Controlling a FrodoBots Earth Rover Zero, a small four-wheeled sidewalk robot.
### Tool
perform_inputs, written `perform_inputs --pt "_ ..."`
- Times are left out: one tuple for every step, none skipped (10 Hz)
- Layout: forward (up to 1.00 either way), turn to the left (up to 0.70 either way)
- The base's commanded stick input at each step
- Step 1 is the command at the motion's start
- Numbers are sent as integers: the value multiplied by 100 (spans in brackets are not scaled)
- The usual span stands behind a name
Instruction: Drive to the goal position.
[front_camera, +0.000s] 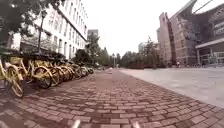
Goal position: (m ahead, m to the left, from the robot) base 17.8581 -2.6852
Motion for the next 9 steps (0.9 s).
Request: perform_inputs --pt "70 -6" --pt "70 -6" --pt "70 0" --pt "70 0" --pt "70 -1" --pt "70 -13" --pt "70 -4" --pt "70 0" --pt "70 -12"
